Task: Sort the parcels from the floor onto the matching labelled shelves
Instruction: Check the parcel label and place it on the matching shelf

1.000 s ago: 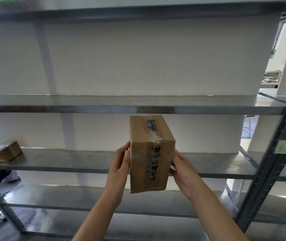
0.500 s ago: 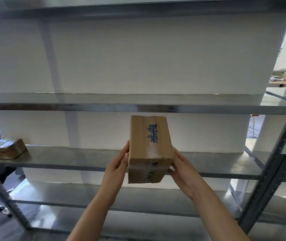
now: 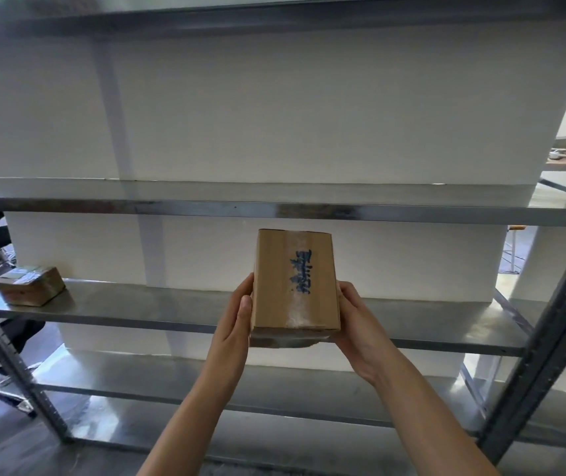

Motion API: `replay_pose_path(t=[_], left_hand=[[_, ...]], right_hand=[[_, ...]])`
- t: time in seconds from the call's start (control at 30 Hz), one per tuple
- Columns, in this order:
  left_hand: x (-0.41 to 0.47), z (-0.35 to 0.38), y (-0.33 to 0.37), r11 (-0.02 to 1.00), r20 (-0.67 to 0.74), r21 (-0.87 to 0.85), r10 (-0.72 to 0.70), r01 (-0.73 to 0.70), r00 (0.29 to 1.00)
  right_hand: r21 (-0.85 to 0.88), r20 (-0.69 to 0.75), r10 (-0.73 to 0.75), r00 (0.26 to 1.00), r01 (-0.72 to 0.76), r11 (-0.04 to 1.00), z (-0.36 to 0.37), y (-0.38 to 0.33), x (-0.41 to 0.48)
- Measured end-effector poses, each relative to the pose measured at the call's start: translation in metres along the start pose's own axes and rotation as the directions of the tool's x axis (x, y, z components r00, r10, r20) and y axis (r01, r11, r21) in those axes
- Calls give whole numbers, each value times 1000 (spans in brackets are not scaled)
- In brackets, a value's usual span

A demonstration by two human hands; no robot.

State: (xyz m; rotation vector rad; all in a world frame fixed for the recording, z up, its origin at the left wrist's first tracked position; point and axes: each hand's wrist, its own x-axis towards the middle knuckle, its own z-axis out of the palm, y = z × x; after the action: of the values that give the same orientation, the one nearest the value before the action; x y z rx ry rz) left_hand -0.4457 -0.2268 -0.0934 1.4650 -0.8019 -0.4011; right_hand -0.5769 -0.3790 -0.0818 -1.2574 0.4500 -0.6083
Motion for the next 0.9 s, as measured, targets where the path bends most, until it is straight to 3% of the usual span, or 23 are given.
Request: replay_pose_path(t=[0.33, 0.6, 0.9], left_hand=[[-1, -12, 4, 999, 36, 44, -7, 6, 999], [-3, -18, 11, 993, 38, -75, -92, 94, 995], [-14, -10, 1, 985, -10, -140, -106, 104, 994]], right_hand=[[28, 4, -29, 1000, 28, 999, 6, 3, -10], [70, 2, -89, 996, 89, 994, 13, 11, -19], [-12, -1, -129, 992, 129, 992, 18, 11, -26]])
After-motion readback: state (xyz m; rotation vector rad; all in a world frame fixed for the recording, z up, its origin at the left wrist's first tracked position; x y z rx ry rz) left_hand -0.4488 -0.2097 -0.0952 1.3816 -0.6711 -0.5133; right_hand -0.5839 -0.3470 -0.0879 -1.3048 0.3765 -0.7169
